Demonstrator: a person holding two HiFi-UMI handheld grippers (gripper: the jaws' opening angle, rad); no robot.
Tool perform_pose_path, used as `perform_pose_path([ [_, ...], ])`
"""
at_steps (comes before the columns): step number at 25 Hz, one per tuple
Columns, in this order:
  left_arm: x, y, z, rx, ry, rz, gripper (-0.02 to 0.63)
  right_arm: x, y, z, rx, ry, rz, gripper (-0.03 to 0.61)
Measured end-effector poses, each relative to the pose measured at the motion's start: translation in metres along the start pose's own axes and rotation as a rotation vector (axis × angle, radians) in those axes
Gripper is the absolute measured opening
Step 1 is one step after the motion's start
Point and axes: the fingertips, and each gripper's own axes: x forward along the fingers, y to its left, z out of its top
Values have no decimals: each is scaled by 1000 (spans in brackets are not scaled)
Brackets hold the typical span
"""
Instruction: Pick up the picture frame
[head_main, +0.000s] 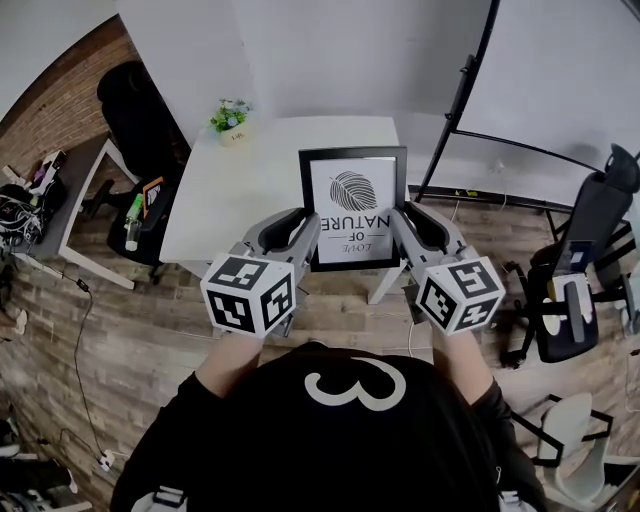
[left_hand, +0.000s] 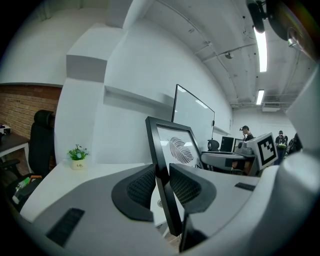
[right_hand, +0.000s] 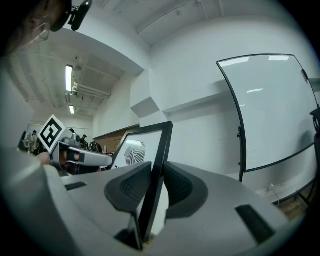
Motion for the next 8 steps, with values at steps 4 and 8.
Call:
perform_pose_path([
  [4,-2,-2,2,1,-2,7,97,-2,1,2,-1,-6,8,91],
  [8,-3,-3,4,3,-2,10,97,-3,1,6,3,-16,13,91],
])
